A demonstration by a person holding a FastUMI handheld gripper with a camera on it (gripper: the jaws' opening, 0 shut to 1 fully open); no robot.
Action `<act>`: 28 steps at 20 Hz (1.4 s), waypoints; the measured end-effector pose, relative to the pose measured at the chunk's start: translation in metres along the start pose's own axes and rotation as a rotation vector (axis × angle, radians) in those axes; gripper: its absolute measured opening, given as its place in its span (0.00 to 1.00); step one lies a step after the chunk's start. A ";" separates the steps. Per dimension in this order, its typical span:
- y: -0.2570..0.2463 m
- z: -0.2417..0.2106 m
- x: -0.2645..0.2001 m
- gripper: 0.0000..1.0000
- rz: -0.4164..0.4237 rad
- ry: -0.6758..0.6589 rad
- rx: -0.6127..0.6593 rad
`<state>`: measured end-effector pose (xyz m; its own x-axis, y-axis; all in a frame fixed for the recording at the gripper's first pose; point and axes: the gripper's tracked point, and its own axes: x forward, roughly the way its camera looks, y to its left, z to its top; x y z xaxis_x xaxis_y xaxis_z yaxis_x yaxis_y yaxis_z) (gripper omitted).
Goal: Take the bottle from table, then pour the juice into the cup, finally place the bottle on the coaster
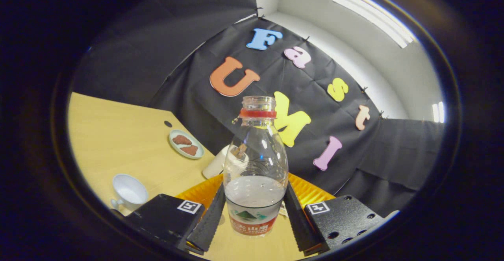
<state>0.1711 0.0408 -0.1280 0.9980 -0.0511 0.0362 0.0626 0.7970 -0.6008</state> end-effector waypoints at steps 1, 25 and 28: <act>-0.005 -0.004 0.002 0.82 -0.012 -0.004 0.048; 0.020 -0.125 0.113 0.82 -0.013 0.106 0.545; 0.029 -0.142 0.119 0.82 0.006 0.139 0.576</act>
<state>0.2913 -0.0276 -0.2544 0.9912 -0.0928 -0.0941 0.0865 0.9939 -0.0690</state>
